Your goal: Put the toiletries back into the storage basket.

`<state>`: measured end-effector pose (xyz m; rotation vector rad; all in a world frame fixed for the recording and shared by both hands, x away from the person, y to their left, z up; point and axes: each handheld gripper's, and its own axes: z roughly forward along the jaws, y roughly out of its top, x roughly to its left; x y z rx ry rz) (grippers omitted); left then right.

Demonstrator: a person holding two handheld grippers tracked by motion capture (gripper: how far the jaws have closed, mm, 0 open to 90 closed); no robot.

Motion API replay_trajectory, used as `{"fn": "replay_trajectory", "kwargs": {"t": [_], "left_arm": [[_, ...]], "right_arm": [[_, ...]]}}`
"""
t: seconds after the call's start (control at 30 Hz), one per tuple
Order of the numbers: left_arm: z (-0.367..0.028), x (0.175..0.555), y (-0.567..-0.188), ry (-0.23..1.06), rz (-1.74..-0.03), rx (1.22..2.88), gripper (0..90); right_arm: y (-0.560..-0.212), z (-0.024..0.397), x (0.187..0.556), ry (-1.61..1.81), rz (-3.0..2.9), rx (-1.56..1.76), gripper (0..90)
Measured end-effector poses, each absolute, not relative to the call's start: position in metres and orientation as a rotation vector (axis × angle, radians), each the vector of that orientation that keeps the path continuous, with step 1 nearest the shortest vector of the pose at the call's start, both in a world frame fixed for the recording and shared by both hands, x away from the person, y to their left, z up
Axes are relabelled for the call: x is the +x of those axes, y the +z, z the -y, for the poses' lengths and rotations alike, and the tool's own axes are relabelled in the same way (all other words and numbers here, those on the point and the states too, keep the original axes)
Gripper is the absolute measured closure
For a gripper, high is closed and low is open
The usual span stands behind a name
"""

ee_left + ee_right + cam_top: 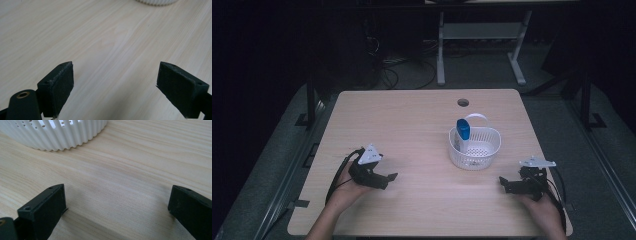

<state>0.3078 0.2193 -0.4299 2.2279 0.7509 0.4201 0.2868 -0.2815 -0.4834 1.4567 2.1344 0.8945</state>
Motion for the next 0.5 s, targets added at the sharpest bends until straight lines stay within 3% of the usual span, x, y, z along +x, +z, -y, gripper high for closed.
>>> {"fn": "replay_trajectory", "kwargs": {"t": [0.5], "left_arm": [[-0.257, 0.288, -0.458, 0.457, -0.832, 2.263, 14.0]], "right_arm": [[-0.483, 0.282, 0.287, 0.894, -2.135, 1.457, 0.9]]}}
